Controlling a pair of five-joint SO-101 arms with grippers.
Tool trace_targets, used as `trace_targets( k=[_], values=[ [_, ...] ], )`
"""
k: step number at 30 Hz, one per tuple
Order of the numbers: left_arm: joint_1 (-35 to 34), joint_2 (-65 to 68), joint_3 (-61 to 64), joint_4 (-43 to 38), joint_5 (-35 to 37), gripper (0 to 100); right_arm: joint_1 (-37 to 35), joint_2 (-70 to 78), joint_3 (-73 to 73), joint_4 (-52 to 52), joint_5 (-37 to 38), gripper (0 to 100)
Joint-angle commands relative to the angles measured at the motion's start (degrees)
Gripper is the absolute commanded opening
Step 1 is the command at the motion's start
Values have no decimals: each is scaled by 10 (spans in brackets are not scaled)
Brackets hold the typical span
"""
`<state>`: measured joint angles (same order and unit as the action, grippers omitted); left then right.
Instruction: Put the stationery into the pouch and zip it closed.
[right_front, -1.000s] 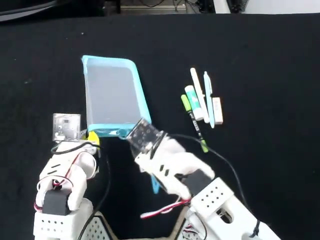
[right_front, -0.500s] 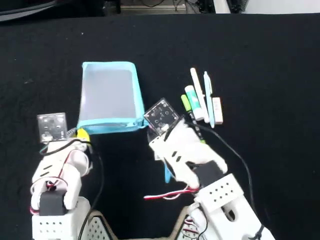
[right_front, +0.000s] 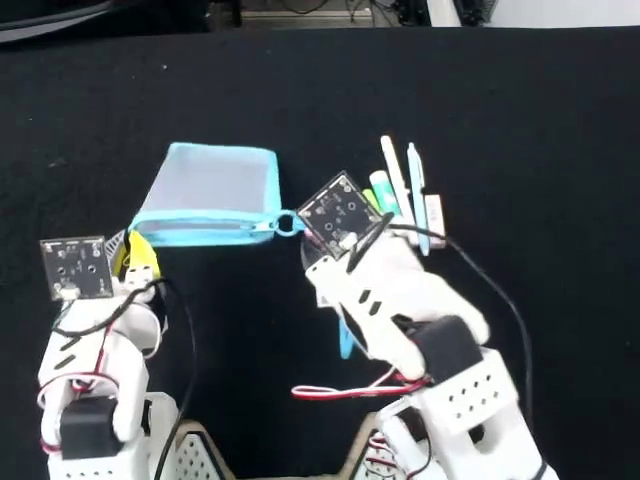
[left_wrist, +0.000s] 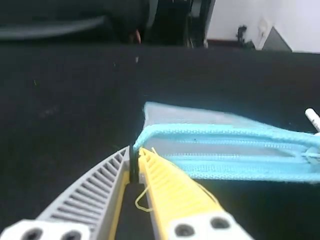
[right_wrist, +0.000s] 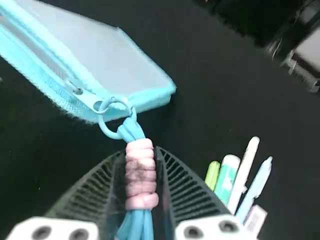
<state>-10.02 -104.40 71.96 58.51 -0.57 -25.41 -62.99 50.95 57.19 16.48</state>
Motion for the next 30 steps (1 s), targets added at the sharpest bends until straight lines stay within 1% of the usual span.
trace_targets(
  k=[1,4,7,12,15,17,18,20,22,23,24,30],
  values=[
    [-14,4,-85,35,-18,29,20,-7,-75,29,34,11],
    [-4,9,-122,55,-20,29,20,-7,-91,40,35,11],
    [20,52,-167,80,-36,29,20,-7,-108,43,35,11],
    [44,206,-272,120,-39,29,20,19,-160,97,35,11],
    [51,296,-357,169,-39,30,24,58,-199,136,36,11],
    [60,345,-416,210,-39,34,20,84,-211,141,36,11],
    [67,368,-444,234,-39,54,15,95,-214,138,36,11],
    [86,410,-487,280,-36,143,6,116,-228,139,36,11],
    [103,442,-502,317,-37,238,5,128,-237,139,36,11],
    [110,456,-503,328,-37,270,5,132,-238,135,36,11],
    [116,465,-505,336,-37,277,5,136,-239,135,36,11],
    [130,462,-503,341,-38,249,5,138,-244,135,36,11]
  ],
)
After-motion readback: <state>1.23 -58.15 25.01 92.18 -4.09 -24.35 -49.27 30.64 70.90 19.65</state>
